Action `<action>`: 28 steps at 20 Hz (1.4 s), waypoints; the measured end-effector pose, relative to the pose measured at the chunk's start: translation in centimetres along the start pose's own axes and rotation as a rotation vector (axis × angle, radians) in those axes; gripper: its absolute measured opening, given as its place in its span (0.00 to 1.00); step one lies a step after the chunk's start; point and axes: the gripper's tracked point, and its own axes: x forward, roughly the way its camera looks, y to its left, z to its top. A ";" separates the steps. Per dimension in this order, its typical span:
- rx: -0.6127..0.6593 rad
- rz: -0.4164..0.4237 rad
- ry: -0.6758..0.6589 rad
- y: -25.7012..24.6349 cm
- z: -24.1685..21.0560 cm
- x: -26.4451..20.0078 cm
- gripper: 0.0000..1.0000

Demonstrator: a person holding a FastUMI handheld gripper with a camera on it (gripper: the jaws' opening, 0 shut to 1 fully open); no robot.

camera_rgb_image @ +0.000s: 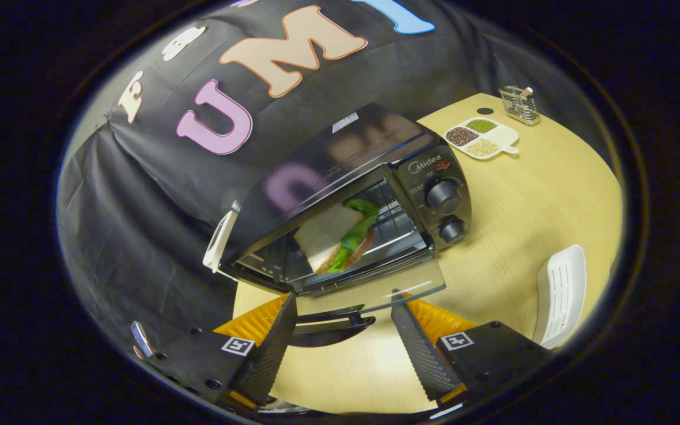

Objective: Open the toaster oven, put the food inside, and close the toaster oven door.

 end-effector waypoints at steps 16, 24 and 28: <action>-0.057 -0.006 -0.069 2.0 1.8 0.3 1.00; -0.050 -0.012 -0.088 2.1 3.0 1.9 1.00; -0.043 -0.014 -0.105 2.1 3.7 2.4 1.00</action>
